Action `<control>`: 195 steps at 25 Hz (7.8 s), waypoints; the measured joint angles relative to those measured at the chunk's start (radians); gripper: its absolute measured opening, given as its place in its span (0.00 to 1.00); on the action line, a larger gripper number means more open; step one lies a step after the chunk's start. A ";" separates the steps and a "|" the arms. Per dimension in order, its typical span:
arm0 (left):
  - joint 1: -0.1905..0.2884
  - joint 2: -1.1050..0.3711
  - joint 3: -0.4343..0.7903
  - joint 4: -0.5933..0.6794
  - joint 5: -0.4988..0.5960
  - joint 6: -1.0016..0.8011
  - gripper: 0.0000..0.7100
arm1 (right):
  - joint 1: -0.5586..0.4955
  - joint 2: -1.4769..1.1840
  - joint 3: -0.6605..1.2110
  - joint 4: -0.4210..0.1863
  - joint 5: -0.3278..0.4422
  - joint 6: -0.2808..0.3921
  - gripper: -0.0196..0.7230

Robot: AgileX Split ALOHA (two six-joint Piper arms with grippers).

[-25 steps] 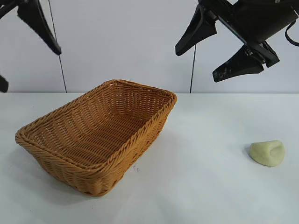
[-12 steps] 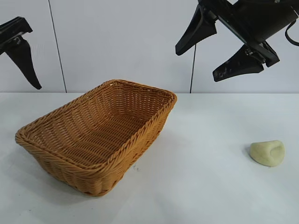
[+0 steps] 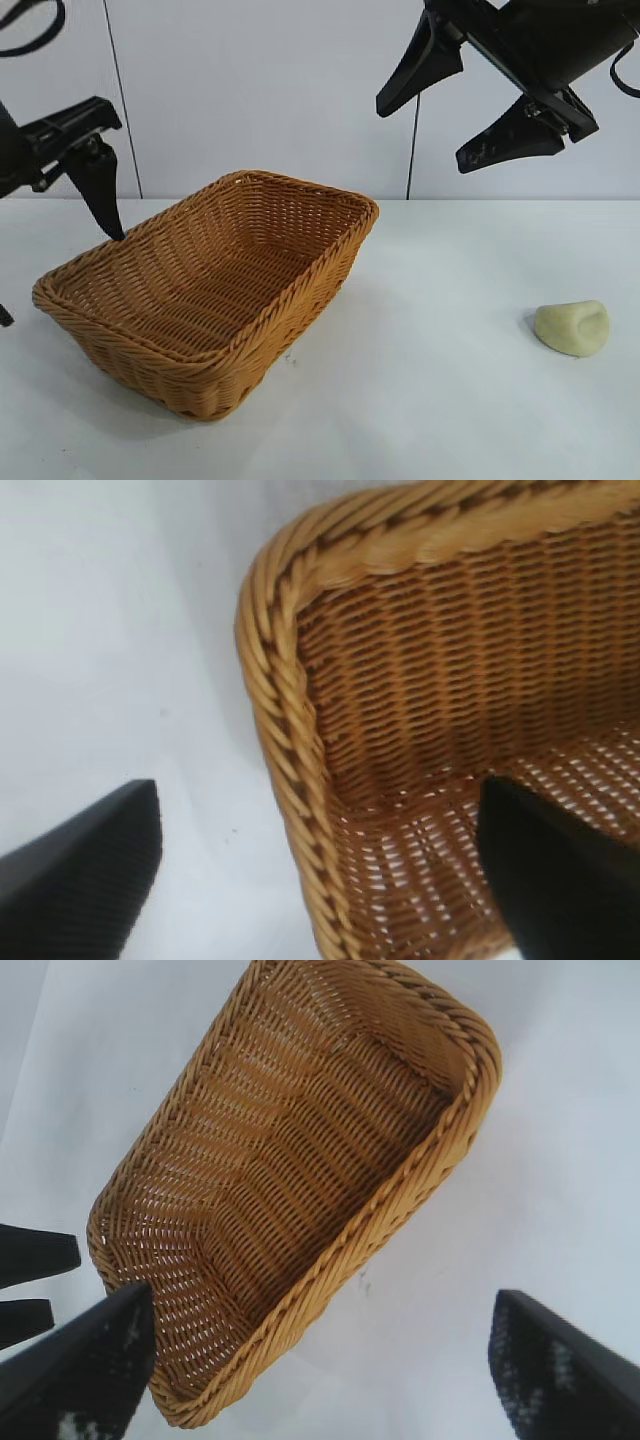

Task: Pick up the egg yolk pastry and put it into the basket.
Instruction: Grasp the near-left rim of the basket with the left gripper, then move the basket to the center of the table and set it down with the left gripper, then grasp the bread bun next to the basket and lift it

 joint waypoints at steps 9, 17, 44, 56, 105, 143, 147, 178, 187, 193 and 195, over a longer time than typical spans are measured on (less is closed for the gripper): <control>0.000 0.199 0.000 -0.039 -0.102 -0.002 0.93 | 0.000 0.000 0.000 0.000 -0.001 0.000 0.87; 0.000 0.233 0.000 -0.042 -0.129 -0.002 0.81 | 0.000 0.000 0.000 0.000 -0.003 0.000 0.87; 0.117 0.445 -0.524 -0.207 0.352 0.856 0.21 | 0.000 0.000 0.000 0.000 0.000 0.001 0.87; 0.117 0.562 -0.663 -0.175 0.375 0.984 0.21 | 0.000 0.000 0.000 0.000 0.003 0.003 0.87; 0.212 0.484 -0.966 0.152 0.531 1.031 0.98 | 0.000 0.000 0.000 0.000 0.003 0.003 0.87; 0.377 -0.585 0.216 0.091 0.510 1.141 0.98 | 0.000 0.000 0.000 0.000 0.001 0.003 0.87; 0.377 -0.800 0.359 0.091 0.402 1.141 0.98 | 0.000 0.000 0.000 0.000 0.001 0.003 0.87; 0.377 -1.591 0.462 0.090 0.382 1.141 0.98 | -0.210 0.044 -0.147 -0.589 0.211 0.354 0.87; 0.377 -1.591 0.463 0.090 0.382 1.141 0.98 | -0.212 0.268 -0.147 -0.608 0.191 0.354 0.87; 0.377 -1.591 0.463 0.090 0.382 1.141 0.98 | -0.212 0.417 -0.147 -0.612 0.164 0.355 0.87; 0.377 -1.591 0.463 0.090 0.382 1.141 0.98 | -0.212 0.445 -0.147 -0.612 0.152 0.356 0.87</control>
